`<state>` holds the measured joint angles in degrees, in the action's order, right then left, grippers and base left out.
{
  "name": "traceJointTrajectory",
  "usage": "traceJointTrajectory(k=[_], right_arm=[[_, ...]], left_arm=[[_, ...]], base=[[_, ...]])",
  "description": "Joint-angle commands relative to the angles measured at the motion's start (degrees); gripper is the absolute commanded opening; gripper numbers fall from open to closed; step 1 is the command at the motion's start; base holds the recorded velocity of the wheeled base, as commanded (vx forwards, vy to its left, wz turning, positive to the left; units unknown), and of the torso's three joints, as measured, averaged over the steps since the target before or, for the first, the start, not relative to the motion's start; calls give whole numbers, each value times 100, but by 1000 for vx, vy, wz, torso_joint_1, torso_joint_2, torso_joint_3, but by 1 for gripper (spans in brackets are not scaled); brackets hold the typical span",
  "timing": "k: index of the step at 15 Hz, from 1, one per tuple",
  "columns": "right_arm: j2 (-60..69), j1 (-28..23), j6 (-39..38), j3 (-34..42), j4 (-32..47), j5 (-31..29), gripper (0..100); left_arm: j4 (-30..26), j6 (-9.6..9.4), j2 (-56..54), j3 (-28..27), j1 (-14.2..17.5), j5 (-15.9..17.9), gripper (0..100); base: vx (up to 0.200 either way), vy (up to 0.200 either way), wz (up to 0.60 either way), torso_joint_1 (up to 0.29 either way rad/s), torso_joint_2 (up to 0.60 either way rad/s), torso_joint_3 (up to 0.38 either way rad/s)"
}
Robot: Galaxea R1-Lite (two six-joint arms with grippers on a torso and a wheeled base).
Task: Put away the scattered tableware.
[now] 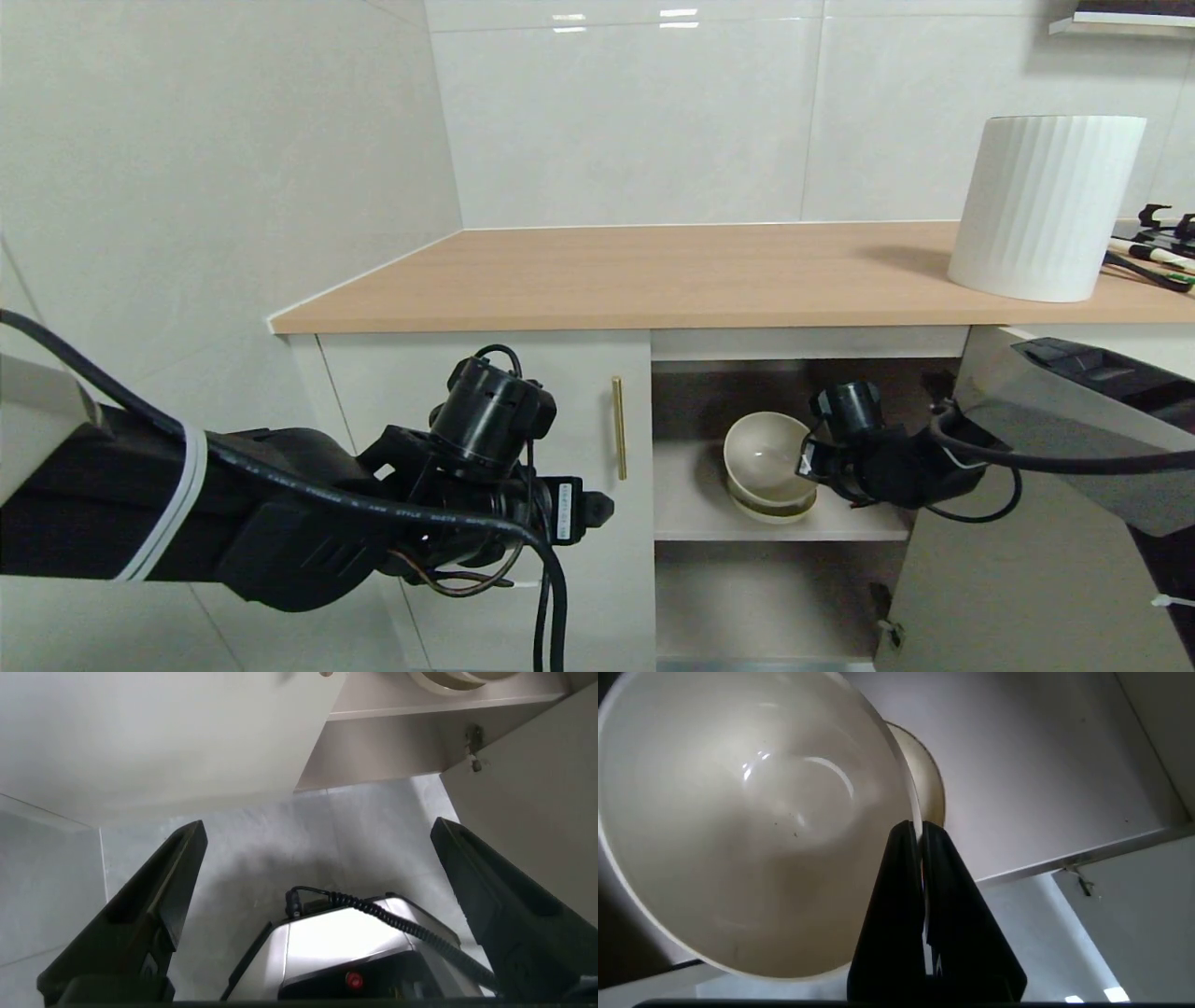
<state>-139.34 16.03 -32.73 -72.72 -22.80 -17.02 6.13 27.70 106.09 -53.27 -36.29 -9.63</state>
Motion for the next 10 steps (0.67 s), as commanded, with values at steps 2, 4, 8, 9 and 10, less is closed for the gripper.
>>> traceJointTrajectory(k=[2, 4, 8, 9, 10], right_arm=[[-102, -39, 48, -41, -6, -30, 0], [-120, -39, 48, -58, -6, -38, 0], [-137, -39, 56, -58, 3, -47, 0], [-137, -39, 56, -58, 30, -47, 100], [-120, -30, 56, -58, 56, -47, 100]], left_arm=[[2, -1, -10, 1, -1, -4, 100], [2, 8, -10, 1, -1, -4, 100], [2, 8, -10, 1, 8, -4, 100], [2, 8, -19, 1, 8, -4, 100], [2, 8, -10, 1, 8, -4, 100]], base=[[0, 0, 0, 0, 0, 0], [0, 0, 0, 0, 0, 0], [0, 0, 0, 0, 0, 0], [0, 0, 0, 0, 0, 0], [0, 0, 0, 0, 0, 0]])
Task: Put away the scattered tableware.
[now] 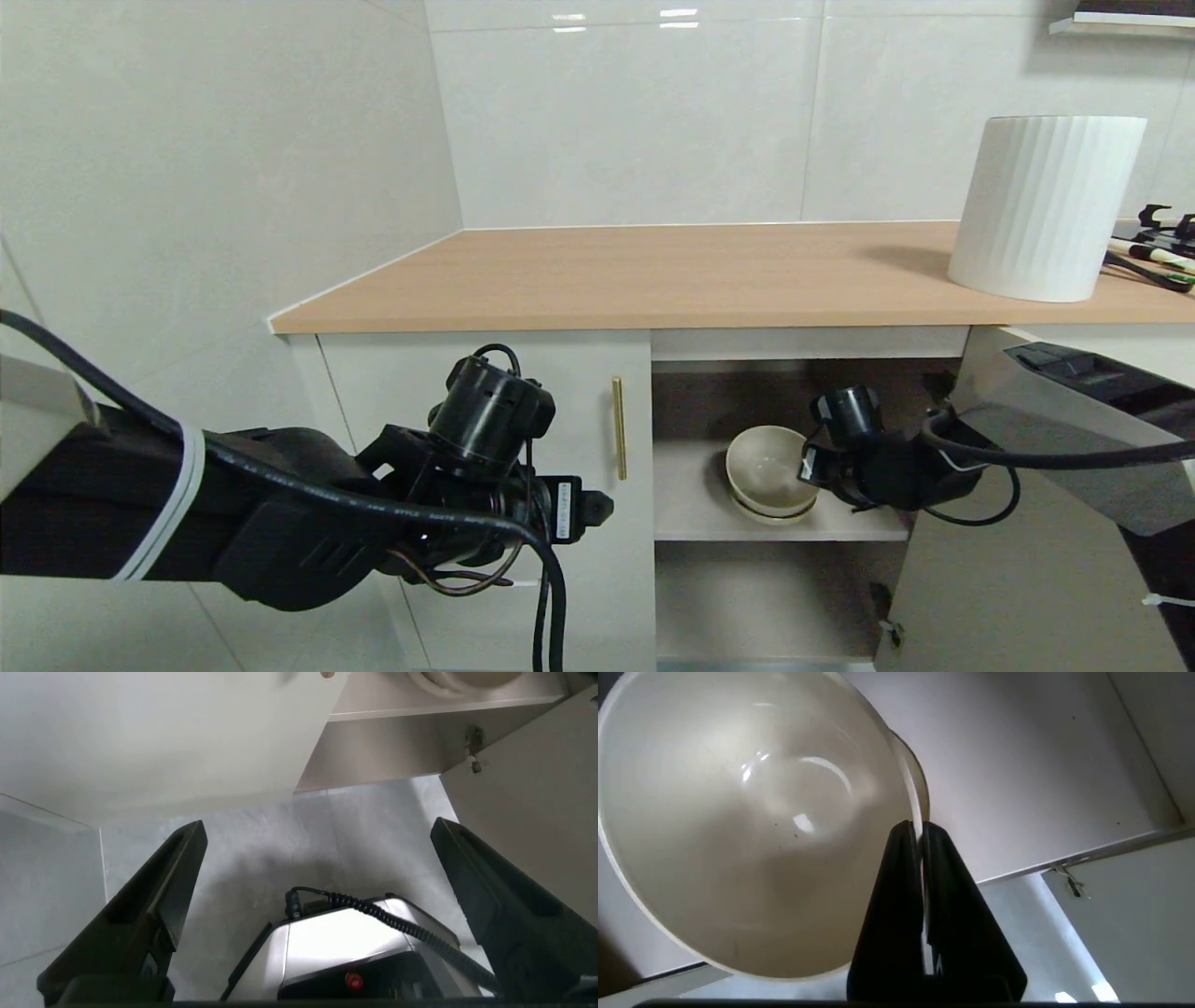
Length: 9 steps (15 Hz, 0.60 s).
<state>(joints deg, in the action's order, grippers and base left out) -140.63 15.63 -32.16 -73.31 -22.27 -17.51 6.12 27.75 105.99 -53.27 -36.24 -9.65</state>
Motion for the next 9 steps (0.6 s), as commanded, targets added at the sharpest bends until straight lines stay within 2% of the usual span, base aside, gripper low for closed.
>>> traceJointTrajectory(k=[1, 6, 9], right_arm=[[18, 19, -1, 1, 12, 2, 100], [80, 46, -1, 45, 12, 2, 100], [598, 133, -1, 406, 56, 10, 100]], left_arm=[[3, 3, 1, 1, 3, -1, 100], [12, 3, -87, 1, 3, -1, 100], [3, 82, -605, 1, 161, 7, 100]], base=[[0, 0, 0, 0, 0, 0], [0, 0, 0, 0, 0, 0], [0, 0, 0, 0, 0, 0]])
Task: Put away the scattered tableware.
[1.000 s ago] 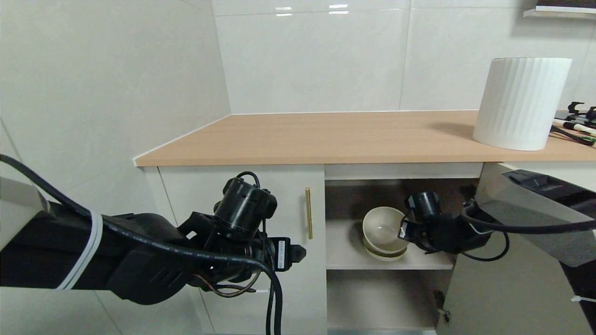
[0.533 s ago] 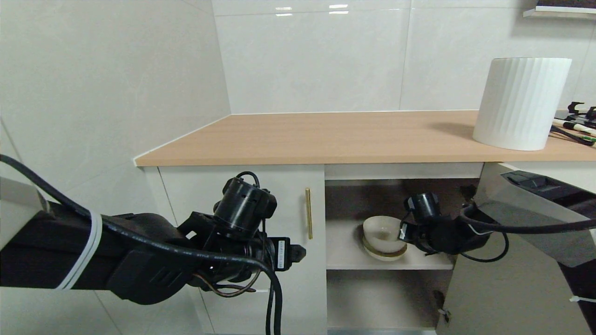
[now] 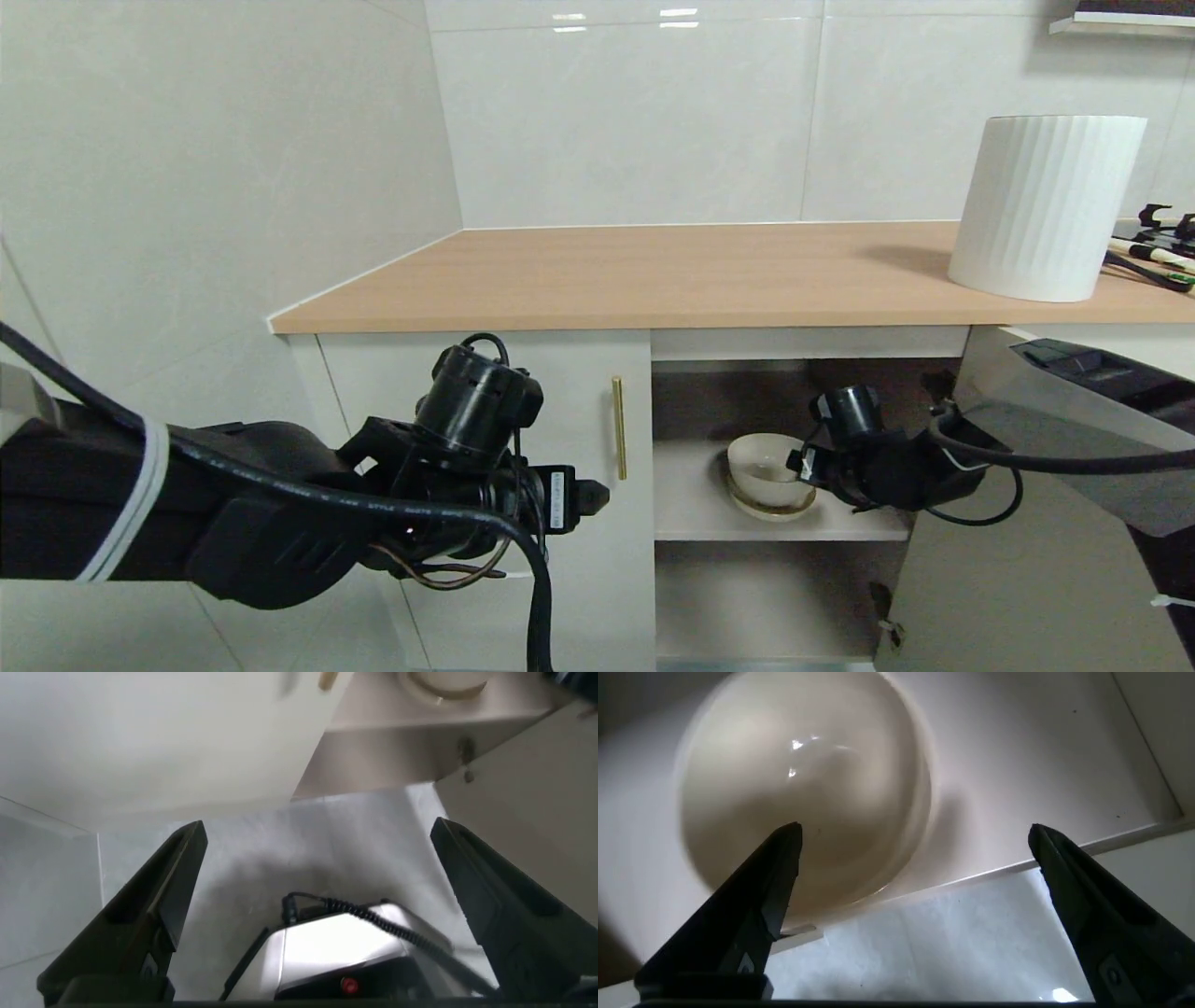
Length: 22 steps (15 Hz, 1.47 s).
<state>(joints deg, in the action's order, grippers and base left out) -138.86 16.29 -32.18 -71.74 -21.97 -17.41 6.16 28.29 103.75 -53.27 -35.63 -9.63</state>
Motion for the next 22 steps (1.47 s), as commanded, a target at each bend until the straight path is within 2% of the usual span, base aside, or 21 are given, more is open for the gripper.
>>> traceJointTrajectory(k=[1, 2, 3, 4, 6, 8, 10, 12, 15, 19, 22], right_arm=[[852, 226, 37, 494, 193, 1, 100], [1415, 366, 151, 705, 553, 62, 100], [2162, 630, 204, 960, 1098, 132, 100], [2628, 771, 212, 1127, 1388, 212, 100], [3366, 947, 327, 1373, 1757, 343, 100], [4447, 1245, 353, 1980, 1986, 361, 100], [5141, 1421, 371, 2375, 2109, 361, 100], [5862, 1509, 362, 2542, 2689, 414, 100], [6328, 1509, 353, 2586, 3190, 748, 100], [6293, 1518, 362, 2727, 3190, 748, 100], [6257, 1518, 371, 2762, 3190, 748, 100]], left_arm=[[-18, -8, -725, 54, 188, 14, 100], [-36, -96, -1112, 124, 232, 31, 100], [-44, -289, -1639, 212, 347, 75, 100], [-71, -395, -2008, 238, 382, 102, 100], [-203, -412, -2641, 388, 382, 216, 100], [-361, -386, -3458, 827, 443, 611, 100], [-361, -386, -3889, 1082, 742, 761, 100], [-361, -395, -4249, 1302, 1050, 893, 100], [-361, -421, -4302, 1311, 1058, 919, 100], [-370, -421, -4144, 1346, 1058, 919, 100], [-387, -421, -4047, 1346, 1058, 910, 100]], base=[[0, 0, 0, 0, 0, 0], [0, 0, 0, 0, 0, 0], [0, 0, 0, 0, 0, 0], [0, 0, 0, 0, 0, 0], [0, 0, 0, 0, 0, 0], [0, 0, 0, 0, 0, 0], [0, 0, 0, 0, 0, 0], [0, 0, 0, 0, 0, 0], [0, 0, 0, 0, 0, 0], [0, 0, 0, 0, 0, 0], [-200, 0, 0, 7, 5, 2]])
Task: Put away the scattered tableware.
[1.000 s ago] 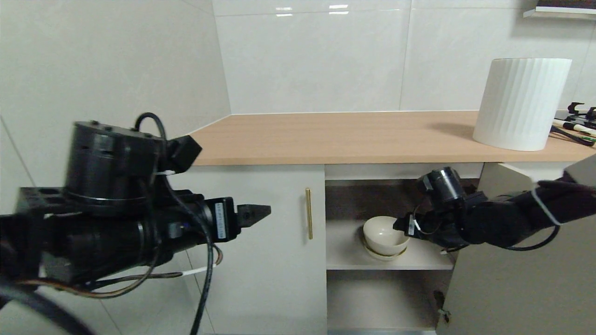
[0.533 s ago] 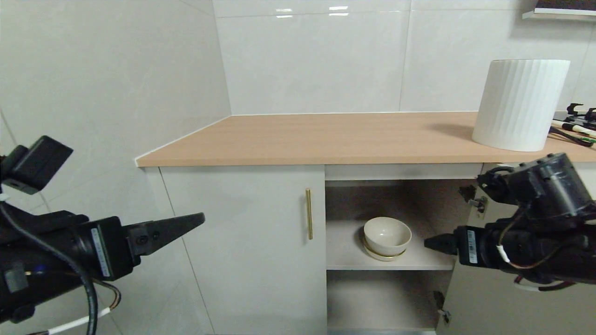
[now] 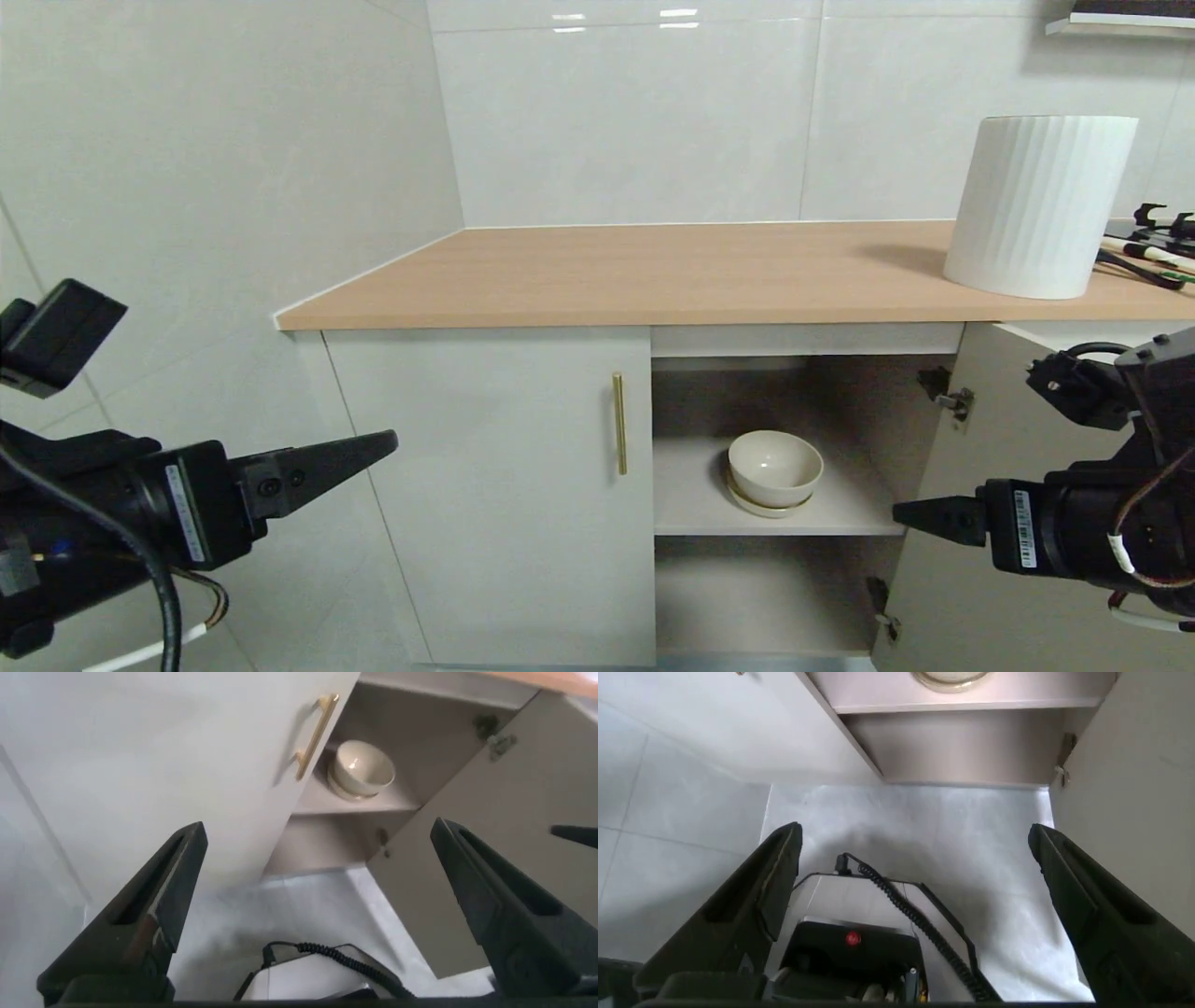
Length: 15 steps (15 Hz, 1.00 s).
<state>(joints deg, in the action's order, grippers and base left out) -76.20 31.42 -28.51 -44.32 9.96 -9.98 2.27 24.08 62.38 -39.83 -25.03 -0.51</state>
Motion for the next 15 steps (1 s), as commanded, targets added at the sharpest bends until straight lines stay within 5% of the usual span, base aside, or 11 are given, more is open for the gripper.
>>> traceJointTrajectory(k=[1, 12, 15], right_arm=[[-17, 5, 4, 20, -3, 5, 100], [-193, 5, 109, 135, -3, -4, 100], [-184, 5, 109, 135, -3, -12, 100]], left_arm=[[-16, 1, 108, 10, -2, -2, 100], [-60, 1, 169, 45, -2, 7, 100], [-51, 1, 169, 54, -2, 7, 100]], base=[[-200, 0, 0, 17, 7, 2], [-200, 0, 0, 1, 3, 1], [0, 0, 0, 0, 0, 0]])
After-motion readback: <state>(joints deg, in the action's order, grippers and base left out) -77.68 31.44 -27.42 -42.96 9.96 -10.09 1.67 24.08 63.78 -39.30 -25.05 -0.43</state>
